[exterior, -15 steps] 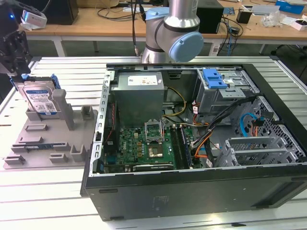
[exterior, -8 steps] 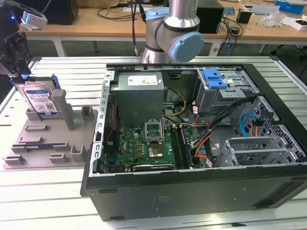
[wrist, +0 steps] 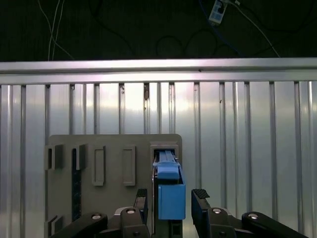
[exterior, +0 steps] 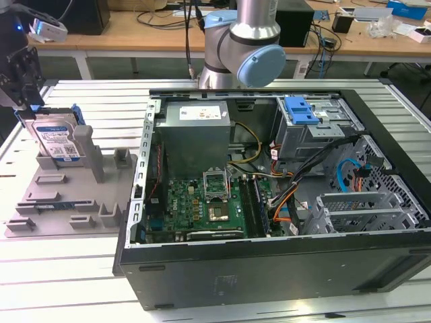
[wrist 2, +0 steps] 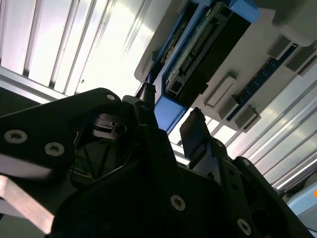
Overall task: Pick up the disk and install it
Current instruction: 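Pick up the disk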
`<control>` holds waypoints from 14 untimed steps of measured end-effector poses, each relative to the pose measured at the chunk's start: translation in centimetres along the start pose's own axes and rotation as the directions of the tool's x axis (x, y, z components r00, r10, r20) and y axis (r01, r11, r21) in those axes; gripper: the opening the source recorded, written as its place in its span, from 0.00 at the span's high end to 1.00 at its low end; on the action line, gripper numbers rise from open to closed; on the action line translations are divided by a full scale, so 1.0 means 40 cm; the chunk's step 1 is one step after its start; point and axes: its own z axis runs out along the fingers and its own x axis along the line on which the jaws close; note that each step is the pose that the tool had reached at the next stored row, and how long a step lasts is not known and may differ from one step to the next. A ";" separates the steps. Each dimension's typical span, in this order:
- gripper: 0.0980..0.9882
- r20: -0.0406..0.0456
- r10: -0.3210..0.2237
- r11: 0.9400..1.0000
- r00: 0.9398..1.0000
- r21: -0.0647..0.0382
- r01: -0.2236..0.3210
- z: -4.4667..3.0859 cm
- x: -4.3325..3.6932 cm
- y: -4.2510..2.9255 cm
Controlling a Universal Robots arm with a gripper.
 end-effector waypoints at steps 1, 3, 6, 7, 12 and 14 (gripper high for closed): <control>0.57 0.000 0.000 1.000 1.000 0.000 0.000 0.001 0.000 0.000; 0.57 0.000 -0.001 1.000 1.000 0.000 0.001 0.005 0.000 0.000; 0.57 0.000 -0.002 1.000 1.000 0.000 0.002 0.011 0.000 0.000; 0.57 0.000 -0.002 1.000 1.000 0.000 0.002 0.012 0.000 -0.001; 0.57 0.000 -0.004 1.000 1.000 0.000 0.004 0.023 -0.001 -0.001; 0.57 0.000 -0.004 1.000 1.000 0.000 0.004 0.026 -0.001 -0.001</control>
